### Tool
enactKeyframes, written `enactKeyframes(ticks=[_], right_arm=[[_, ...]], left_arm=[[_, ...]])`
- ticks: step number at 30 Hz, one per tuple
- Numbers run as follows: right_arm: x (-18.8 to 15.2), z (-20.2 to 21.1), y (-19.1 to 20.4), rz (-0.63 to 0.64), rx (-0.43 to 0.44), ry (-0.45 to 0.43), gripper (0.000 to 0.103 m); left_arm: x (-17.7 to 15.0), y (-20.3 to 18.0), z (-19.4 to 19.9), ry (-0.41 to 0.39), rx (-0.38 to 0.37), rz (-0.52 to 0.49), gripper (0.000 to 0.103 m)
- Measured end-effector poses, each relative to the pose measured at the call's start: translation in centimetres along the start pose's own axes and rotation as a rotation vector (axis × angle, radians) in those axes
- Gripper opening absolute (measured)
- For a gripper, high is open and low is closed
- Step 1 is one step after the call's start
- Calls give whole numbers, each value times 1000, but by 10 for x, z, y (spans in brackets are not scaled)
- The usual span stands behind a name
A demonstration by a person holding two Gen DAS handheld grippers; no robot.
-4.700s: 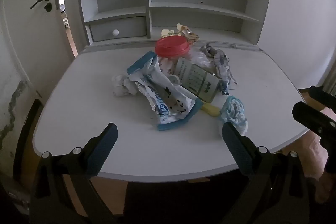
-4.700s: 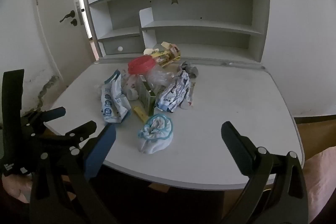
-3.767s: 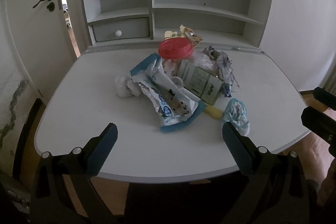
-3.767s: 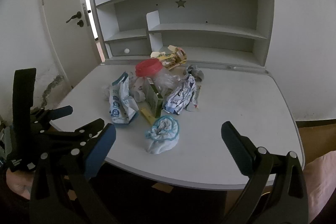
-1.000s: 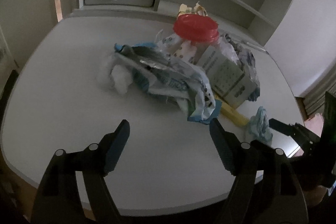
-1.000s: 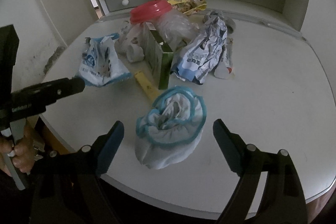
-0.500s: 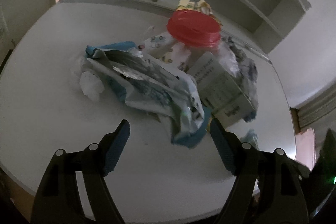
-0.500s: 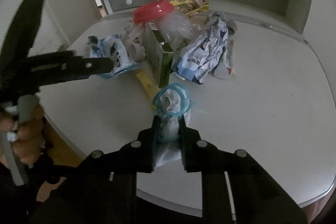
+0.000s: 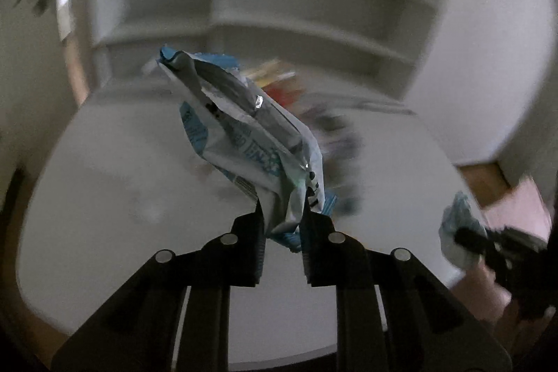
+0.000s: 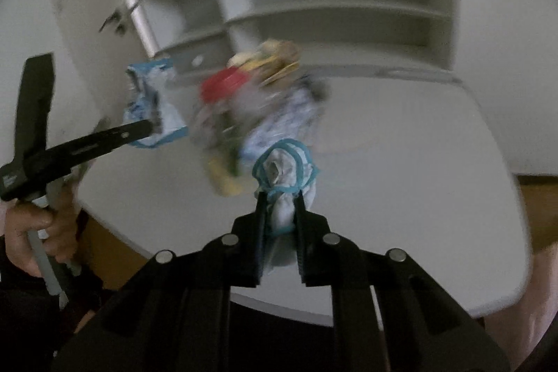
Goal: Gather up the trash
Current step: 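Carry both items over the black bin and open both tools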
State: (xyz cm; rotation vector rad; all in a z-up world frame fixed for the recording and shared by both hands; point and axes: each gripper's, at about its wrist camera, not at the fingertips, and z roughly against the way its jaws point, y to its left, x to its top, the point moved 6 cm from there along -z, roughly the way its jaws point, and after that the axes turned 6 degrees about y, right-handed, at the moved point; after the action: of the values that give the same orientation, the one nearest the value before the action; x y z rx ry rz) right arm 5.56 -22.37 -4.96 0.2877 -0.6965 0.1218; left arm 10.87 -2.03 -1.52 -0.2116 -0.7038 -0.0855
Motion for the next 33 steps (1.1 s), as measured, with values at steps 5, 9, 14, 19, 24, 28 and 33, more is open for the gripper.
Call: enactKeyframes(ticks=[5, 9, 14, 19, 24, 28, 33], right_arm=[[-41, 70, -134, -252, -194, -67, 15], [-125, 122, -256, -529, -370, -55, 15], [-244, 135, -348, -801, -452, 37, 15], [-330, 102, -394, -975, -416, 140, 15], [-375, 57, -417, -1053, -354, 219, 15], [-379, 20, -435, -1057, -313, 266, 15], [-373, -4, -437, -1048, -284, 283, 15]], left_arm=[[1, -149, -8, 2, -228, -306, 16], [-44, -312, -40, 110, -485, -624, 16], [-134, -439, -95, 335, -680, -878, 16], [-205, -491, -174, 515, -674, -1015, 16], [-263, -502, -255, 675, -616, -1091, 16], [-286, -513, -307, 713, -566, -1111, 16], [-301, -522, -323, 747, -563, -1098, 17]])
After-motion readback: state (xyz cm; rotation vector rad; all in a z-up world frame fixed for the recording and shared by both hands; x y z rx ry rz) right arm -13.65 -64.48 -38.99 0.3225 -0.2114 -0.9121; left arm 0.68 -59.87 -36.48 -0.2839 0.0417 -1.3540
